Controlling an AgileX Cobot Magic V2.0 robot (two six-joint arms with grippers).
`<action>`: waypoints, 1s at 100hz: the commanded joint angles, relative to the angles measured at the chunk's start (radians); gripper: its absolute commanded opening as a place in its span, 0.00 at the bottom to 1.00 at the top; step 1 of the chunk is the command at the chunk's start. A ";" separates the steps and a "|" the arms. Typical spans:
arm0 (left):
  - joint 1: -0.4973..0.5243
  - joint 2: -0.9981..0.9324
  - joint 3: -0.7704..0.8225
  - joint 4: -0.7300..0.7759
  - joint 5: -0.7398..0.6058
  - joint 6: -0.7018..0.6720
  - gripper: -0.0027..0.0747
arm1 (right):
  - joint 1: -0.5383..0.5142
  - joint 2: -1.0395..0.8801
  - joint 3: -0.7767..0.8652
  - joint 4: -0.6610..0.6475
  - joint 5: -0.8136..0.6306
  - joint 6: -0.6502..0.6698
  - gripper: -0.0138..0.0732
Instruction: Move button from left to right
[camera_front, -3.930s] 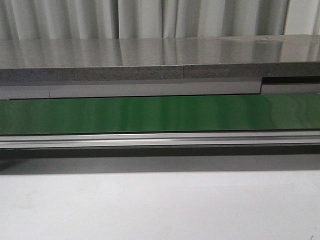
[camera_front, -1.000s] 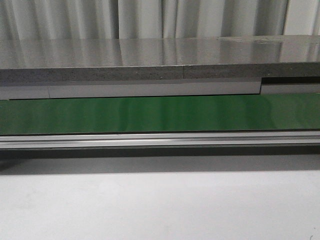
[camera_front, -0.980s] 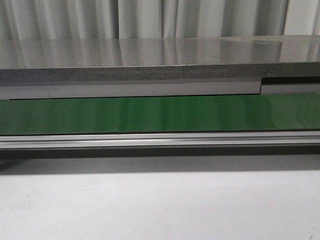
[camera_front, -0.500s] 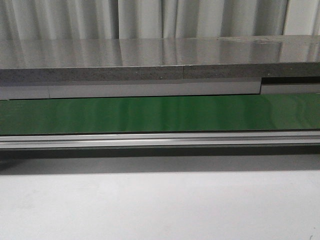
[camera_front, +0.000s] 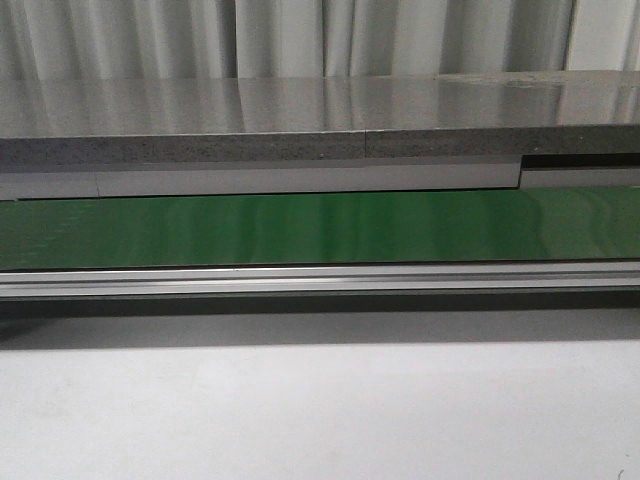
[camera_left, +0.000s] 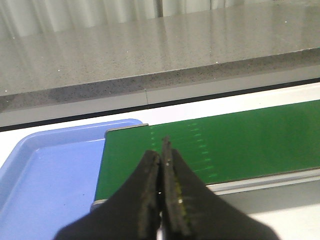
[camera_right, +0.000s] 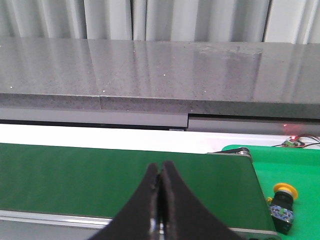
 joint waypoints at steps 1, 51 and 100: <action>-0.009 0.010 -0.030 -0.013 -0.084 -0.002 0.01 | 0.019 -0.027 0.013 -0.059 -0.114 0.061 0.08; -0.009 0.010 -0.030 -0.013 -0.084 -0.002 0.01 | 0.052 -0.292 0.330 -0.088 -0.176 0.103 0.08; -0.009 0.010 -0.030 -0.013 -0.084 -0.002 0.01 | 0.052 -0.289 0.328 -0.087 -0.162 0.104 0.08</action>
